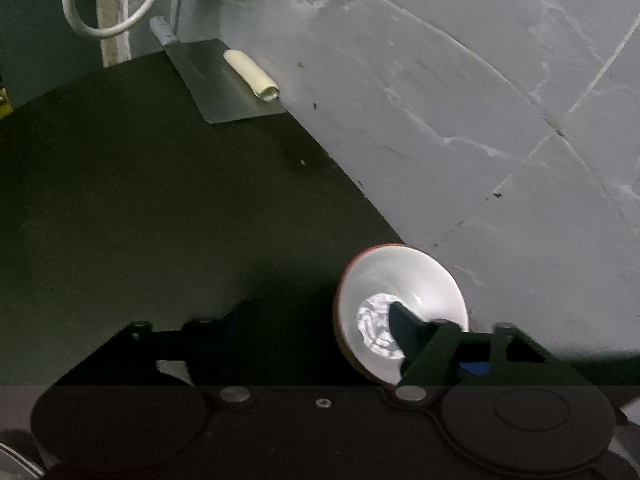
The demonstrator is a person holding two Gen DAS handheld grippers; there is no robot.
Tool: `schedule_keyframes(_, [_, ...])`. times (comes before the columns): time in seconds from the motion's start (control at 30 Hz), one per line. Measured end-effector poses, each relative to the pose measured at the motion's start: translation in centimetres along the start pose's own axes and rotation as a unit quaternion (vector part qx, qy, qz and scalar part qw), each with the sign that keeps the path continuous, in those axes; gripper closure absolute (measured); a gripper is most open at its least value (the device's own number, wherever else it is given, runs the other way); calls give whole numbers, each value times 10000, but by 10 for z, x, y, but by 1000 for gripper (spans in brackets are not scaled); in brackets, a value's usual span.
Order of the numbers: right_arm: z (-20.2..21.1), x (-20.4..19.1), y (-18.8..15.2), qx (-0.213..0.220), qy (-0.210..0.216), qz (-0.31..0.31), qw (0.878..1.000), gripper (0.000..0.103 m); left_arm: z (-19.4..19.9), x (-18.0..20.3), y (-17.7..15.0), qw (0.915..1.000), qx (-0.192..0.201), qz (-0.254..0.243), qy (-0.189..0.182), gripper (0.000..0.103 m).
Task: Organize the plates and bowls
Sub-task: 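Move both grippers to the rim of the second red-rimmed white bowl, then close both grippers on the second white bowl and lift it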
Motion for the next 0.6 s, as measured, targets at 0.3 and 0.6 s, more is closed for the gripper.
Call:
schedule_keyframes(0.3, [1, -3, 0, -59, 224, 186, 9996, 58, 4, -4, -10, 9985, -19, 223, -500, 86])
schedule_keyframes(0.6, [9, -1, -4, -231, 429, 211, 9986, 69, 16, -7, -23, 9987, 85, 208, -455, 86])
Point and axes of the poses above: each gripper's, at about its wrist camera, not at the fingertips, and z roughly against the way its jaws point, x to its right, y to its top, the point moved 2 cm from there along -z, roughly the way its jaws point, and after that the axes turned 7 degrees about x, right-handed, at the moved point
